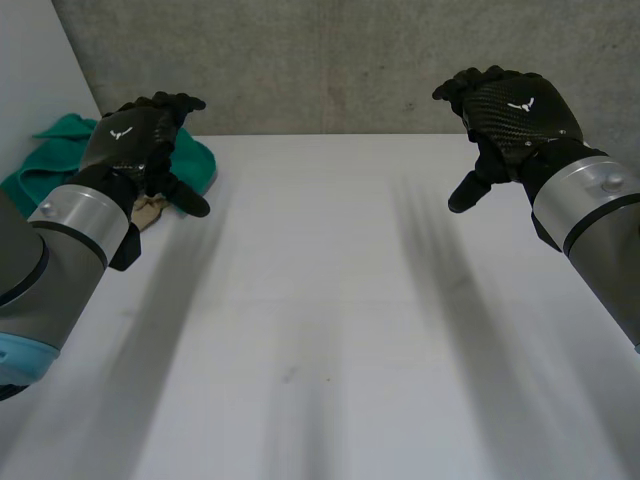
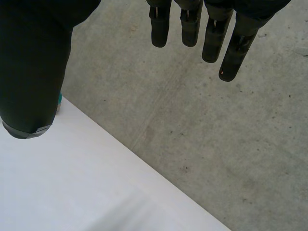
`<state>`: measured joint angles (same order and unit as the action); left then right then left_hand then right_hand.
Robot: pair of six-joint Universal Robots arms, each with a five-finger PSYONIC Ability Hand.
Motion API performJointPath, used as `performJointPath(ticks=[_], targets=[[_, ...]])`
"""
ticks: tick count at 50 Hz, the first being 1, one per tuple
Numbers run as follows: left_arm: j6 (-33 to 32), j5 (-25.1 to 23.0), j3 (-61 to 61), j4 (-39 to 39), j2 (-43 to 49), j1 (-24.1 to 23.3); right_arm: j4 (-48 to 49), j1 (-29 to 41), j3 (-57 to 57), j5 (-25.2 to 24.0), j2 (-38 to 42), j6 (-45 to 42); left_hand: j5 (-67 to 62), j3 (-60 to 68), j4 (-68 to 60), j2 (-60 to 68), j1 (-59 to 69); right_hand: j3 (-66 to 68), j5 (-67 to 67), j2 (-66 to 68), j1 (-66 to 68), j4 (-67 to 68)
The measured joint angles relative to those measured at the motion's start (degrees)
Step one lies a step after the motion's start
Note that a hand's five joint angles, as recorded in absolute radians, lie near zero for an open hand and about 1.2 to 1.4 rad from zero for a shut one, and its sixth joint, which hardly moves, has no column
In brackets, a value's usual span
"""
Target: Fold the laundry.
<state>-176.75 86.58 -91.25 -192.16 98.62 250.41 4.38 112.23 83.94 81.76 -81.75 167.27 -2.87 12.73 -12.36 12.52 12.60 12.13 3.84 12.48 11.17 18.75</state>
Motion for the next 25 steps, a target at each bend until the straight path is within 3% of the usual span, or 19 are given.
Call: performJointPath(ticks=[12, 18, 25], targets=[[-1.37, -0.24, 1.47, -0.83, 2.78, 0.11, 0.02, -0.21, 0.01, -0.13, 0.08, -0.02, -0.02, 0.00, 0.00, 0.00, 0.00, 0.00, 0.00, 0.00, 0.00, 0.00], [-8.13, -0.23, 7.57, -1.85, 12.04, 0.84, 0.01, -0.17, 0.29, -0.19, 0.12, -0.05, -0.02, 0.00, 0.00, -0.01, 0.00, 0.00, 0.00, 0.00, 0.00, 0.00], [-22.08, -0.23, 18.43, -4.36, 27.68, 5.79, 0.05, -0.17, 0.60, -0.17, 0.34, -0.18, -0.02, 0.00, 0.00, -0.01, 0.00, 0.00, 0.00, 0.00, 0.00, 0.00]])
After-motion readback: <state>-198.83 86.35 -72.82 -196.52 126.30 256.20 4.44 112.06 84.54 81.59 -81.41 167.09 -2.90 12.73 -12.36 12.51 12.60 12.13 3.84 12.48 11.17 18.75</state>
